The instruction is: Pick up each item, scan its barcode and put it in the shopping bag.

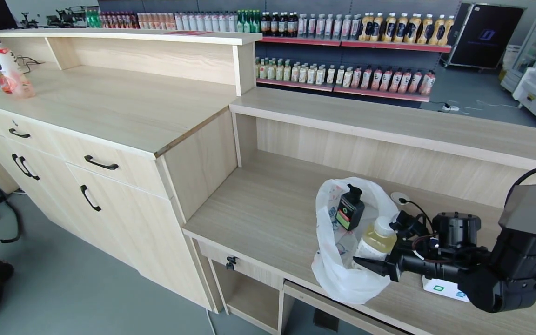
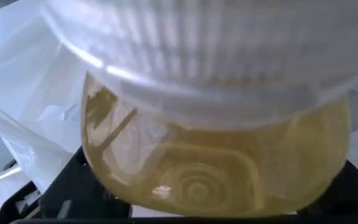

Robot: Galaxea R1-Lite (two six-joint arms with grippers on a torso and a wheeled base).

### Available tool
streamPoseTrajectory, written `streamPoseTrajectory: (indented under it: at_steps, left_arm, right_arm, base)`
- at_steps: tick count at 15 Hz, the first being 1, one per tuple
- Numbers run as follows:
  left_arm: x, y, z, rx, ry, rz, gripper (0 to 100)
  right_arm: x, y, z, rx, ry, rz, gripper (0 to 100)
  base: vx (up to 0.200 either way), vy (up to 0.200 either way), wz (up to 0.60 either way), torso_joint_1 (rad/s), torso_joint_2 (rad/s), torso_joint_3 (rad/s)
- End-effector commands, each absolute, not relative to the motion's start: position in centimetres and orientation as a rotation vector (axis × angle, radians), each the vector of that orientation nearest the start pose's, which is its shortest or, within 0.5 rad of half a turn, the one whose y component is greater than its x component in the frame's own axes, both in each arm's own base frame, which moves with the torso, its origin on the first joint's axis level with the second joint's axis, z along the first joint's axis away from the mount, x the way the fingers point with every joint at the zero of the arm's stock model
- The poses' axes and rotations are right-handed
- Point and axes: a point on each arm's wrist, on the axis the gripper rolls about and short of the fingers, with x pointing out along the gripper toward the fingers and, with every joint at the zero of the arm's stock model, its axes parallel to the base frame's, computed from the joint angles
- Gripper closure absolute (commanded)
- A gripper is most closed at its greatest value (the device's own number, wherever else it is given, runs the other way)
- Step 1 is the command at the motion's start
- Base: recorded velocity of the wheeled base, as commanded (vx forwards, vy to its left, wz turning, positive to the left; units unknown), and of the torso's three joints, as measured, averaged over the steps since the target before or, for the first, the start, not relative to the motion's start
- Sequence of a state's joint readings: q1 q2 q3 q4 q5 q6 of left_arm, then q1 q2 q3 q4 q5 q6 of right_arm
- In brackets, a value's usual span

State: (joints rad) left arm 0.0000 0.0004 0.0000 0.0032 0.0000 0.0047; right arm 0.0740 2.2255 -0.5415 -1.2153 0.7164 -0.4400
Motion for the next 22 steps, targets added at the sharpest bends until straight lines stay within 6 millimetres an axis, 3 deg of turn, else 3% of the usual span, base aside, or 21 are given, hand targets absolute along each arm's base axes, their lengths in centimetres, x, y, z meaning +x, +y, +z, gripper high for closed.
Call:
streamPoseTrajectory:
  at_steps: [1, 3, 7, 10, 12, 15, 19, 22]
  left_arm:
    - [-2.3, 0.0, 7.5, 0.005, 0.003, 0.0, 0]
    - [-2.3, 0.0, 7.5, 0.005, 0.003, 0.0, 0]
    - [-2.3, 0.0, 7.5, 0.005, 0.003, 0.0, 0]
    - [-2.3, 0.0, 7.5, 0.005, 0.003, 0.0, 0]
    - [-2.3, 0.0, 7.5, 0.005, 0.003, 0.0, 0]
    - [-2.3, 0.0, 7.5, 0.005, 0.003, 0.0, 0]
    - [-2.3, 0.0, 7.5, 0.005, 0.003, 0.0, 0]
    - [-2.3, 0.0, 7.5, 0.005, 0.003, 0.0, 0]
  right_arm:
    - [31.1, 3.8, 5.8, -0.24, 0.223, 0.857, 0]
    - [29.1, 3.5, 10.3, -0.207, 0.183, 0.837, 0]
    - [23.2, 1.2, 15.8, -0.237, 0.111, 0.731, 0]
    - [20.5, -0.4, 17.0, -0.325, 0.158, 0.577, 0]
    - [20.3, -1.9, 17.5, -0.399, 0.14, 0.49, 0]
    - [20.0, -3.5, 20.0, -0.417, 0.084, 0.342, 0]
    - [18.1, -3.3, 21.0, -0.313, 0.094, 0.175, 0]
    - [14.7, -2.9, 19.7, -0.261, 0.167, 0.003, 0]
  base:
    - [0.0, 0.0, 0.0, 0.0, 0.0, 0.0]
    - [0.0, 0.0, 0.0, 0.0, 0.0, 0.0]
    - [0.0, 0.0, 0.0, 0.0, 0.0, 0.0]
    - [0.0, 0.0, 0.0, 0.0, 0.0, 0.0]
    - [0.0, 0.0, -0.3, -0.001, 0.0, 0.001]
    - [0.0, 0.0, -0.6, 0.001, 0.0, 0.004]
    - [0.0, 0.0, -0.6, 0.005, 0.0, 0.005]
    - [0.0, 0.0, -0.6, 0.004, 0.0, 0.002]
